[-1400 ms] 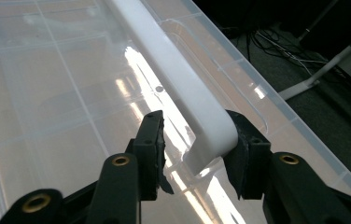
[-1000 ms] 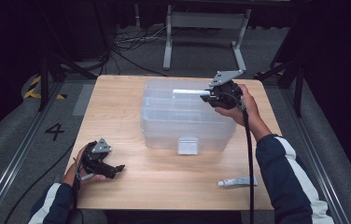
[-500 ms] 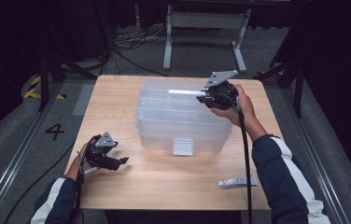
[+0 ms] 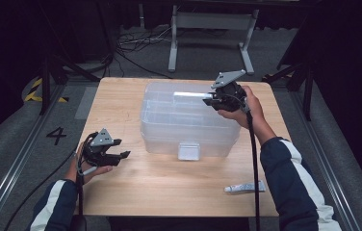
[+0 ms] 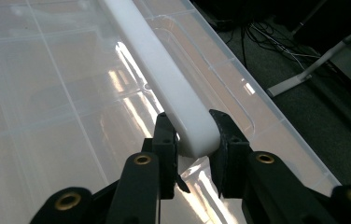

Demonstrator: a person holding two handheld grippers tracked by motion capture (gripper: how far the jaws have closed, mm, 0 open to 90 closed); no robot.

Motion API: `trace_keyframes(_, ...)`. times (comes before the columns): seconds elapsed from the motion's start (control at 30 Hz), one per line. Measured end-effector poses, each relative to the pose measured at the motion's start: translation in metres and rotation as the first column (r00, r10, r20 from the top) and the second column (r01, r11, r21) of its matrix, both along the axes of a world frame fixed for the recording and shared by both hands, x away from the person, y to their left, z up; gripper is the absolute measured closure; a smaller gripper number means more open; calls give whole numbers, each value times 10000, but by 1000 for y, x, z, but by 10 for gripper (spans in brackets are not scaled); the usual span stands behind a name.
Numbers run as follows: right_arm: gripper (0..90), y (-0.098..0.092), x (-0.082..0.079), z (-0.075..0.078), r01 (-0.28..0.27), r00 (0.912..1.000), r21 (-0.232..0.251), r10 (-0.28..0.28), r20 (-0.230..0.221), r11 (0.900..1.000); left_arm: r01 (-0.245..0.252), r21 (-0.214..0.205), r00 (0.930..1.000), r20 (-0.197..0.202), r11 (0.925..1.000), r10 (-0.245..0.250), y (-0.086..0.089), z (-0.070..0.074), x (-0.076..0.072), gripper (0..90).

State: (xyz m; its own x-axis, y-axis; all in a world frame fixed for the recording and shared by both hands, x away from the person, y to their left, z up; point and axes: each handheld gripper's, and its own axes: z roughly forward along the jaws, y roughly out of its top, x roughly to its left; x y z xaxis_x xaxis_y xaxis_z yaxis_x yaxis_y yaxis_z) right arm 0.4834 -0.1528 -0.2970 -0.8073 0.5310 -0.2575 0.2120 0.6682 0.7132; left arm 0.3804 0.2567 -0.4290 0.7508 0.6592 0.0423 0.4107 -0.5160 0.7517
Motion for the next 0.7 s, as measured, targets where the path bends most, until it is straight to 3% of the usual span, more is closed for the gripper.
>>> trace_keyframes(0.2, 740, 0, 2, 2, 42, 10000, 54, -41, -86, 10000, -146, -46, 9998, 140, 9999, 146, 1, 11, 4, 488)
trace_keyframes(0.4, 740, 0, 3, 3, 40, 9999, 28, -40, -137, 10000, 169, -177, 9985, 525, 9997, -159, -9, 22, 9, 543)
trace_keyframes(0.57, 739, -1, 5, 5, 70, 9997, 133, -67, -219, 9999, 221, -395, 9980, 595, 9990, -198, -13, 27, 12, 601)
trace_keyframes(0.7, 739, -1, 6, 5, 42, 9996, 112, -39, -271, 9999, 334, -325, 9973, 670, 9989, -312, -16, 29, 13, 632)
